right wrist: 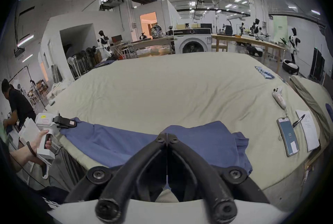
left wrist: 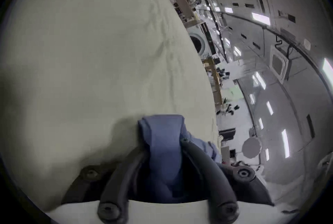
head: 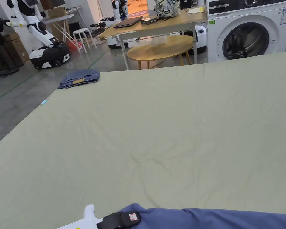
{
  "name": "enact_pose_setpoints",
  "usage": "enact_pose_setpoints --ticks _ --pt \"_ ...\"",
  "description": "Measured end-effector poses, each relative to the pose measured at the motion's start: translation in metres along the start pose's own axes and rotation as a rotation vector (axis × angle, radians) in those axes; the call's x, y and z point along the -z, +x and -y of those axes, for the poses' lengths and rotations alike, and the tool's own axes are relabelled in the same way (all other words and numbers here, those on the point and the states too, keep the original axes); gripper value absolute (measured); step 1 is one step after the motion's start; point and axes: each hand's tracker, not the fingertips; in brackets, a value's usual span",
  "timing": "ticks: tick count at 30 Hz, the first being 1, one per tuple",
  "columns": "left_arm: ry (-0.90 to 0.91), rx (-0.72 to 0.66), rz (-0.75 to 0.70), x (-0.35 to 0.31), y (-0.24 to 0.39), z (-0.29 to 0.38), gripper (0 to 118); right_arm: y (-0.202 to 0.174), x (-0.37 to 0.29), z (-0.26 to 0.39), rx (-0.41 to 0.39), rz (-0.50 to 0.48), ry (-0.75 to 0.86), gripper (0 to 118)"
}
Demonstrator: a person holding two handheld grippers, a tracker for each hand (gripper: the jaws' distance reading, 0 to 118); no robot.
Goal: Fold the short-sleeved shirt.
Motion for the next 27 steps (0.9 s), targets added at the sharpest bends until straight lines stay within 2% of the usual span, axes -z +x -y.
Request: enact_pose_setpoints --ticks 2,7,9,12,13,16,18,21,23,26,27 --pt "0.076 -0.057 0.038 -0.014 0.003 -0.001 9 0.001 -0.002 0.0 -0.003 -0.003 -0.002 0" --pt "0.154 0.064 -0.02 -0.073 0.062 -0.017 9 0.006 0.003 0.005 0.018 -0.007 -0.011 0" --pt "0.207 0.125 -0.095 -0.101 0.065 -0.044 9 0.008 0.005 0.009 0.026 -0.013 -0.02 0" --pt "0.212 0.358 -0.361 -0.119 0.111 -0.048 9 0.009 0.009 0.015 0.048 -0.029 -0.033 0" --pt "0.199 0.375 -0.369 -0.118 0.123 -0.045 9 0.009 0.01 0.016 0.058 -0.034 -0.037 0" --pt "0.164 0.404 -0.245 -0.088 0.146 -0.022 9 0.008 0.016 0.02 0.105 -0.064 -0.042 0" --pt "0.079 0.423 -0.209 -0.043 0.154 0.003 8 0.007 0.018 0.02 0.122 -0.074 -0.043 0" --pt "-0.07 0.447 -0.156 0.028 0.157 0.04 9 0.002 0.012 0.019 0.102 -0.073 -0.035 0" --pt "-0.158 0.478 -0.181 0.072 0.154 0.057 9 0.0 0.004 0.018 0.087 -0.069 -0.026 0" --pt "-0.237 0.463 -0.151 0.116 0.15 0.073 8 0.003 -0.001 0.019 0.098 -0.052 -0.023 0" --pt "-0.226 0.474 -0.142 0.12 0.152 0.075 18 0.005 -0.002 0.02 0.107 -0.049 -0.027 0"
